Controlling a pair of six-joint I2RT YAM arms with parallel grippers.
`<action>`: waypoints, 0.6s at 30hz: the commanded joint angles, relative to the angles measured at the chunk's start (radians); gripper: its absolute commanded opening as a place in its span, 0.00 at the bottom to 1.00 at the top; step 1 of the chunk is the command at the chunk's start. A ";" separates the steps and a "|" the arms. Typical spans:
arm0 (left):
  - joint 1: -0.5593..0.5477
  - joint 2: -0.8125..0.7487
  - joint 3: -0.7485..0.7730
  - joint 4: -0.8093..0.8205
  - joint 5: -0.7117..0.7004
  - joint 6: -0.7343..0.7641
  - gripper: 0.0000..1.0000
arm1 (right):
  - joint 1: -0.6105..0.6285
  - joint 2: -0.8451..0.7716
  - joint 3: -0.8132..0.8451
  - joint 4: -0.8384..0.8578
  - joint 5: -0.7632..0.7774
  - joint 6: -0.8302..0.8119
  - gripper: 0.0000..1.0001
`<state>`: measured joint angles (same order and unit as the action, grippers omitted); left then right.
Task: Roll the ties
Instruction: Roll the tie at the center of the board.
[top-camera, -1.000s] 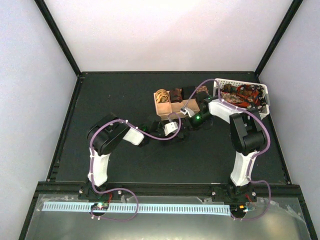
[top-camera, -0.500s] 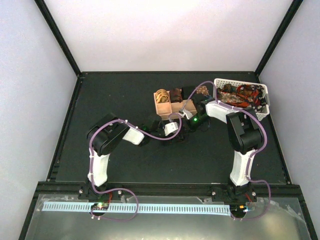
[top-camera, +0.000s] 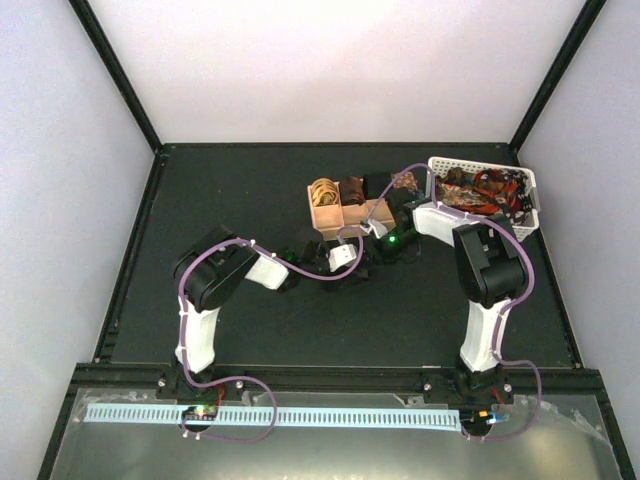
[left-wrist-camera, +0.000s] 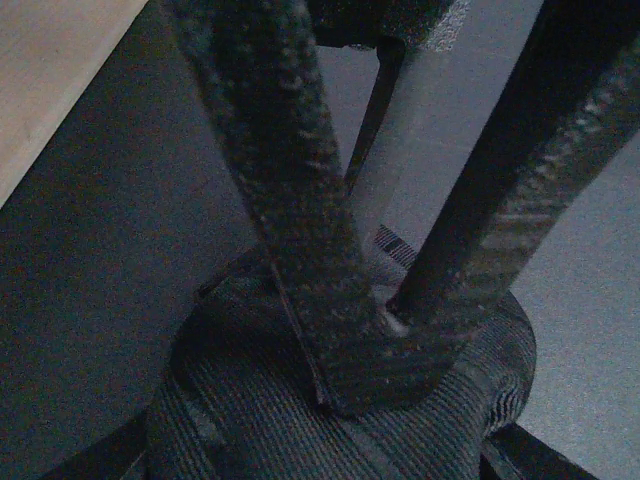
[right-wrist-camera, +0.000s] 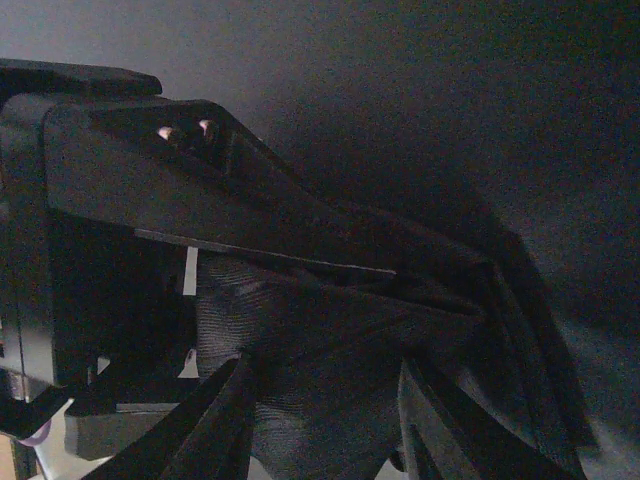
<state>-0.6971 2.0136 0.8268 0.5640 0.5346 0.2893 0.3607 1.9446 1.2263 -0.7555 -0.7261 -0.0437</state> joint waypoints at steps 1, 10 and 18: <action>-0.011 0.021 -0.009 -0.128 -0.034 0.017 0.49 | 0.018 0.016 0.003 0.022 0.009 0.018 0.42; -0.010 0.021 -0.014 -0.120 -0.042 0.005 0.55 | 0.014 0.028 -0.019 -0.009 0.080 -0.032 0.01; -0.004 -0.036 -0.077 0.036 0.007 -0.042 0.77 | -0.034 0.055 -0.067 0.008 0.154 -0.075 0.01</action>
<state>-0.7025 2.0033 0.8024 0.5892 0.5320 0.2832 0.3424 1.9530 1.2057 -0.7425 -0.7116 -0.0841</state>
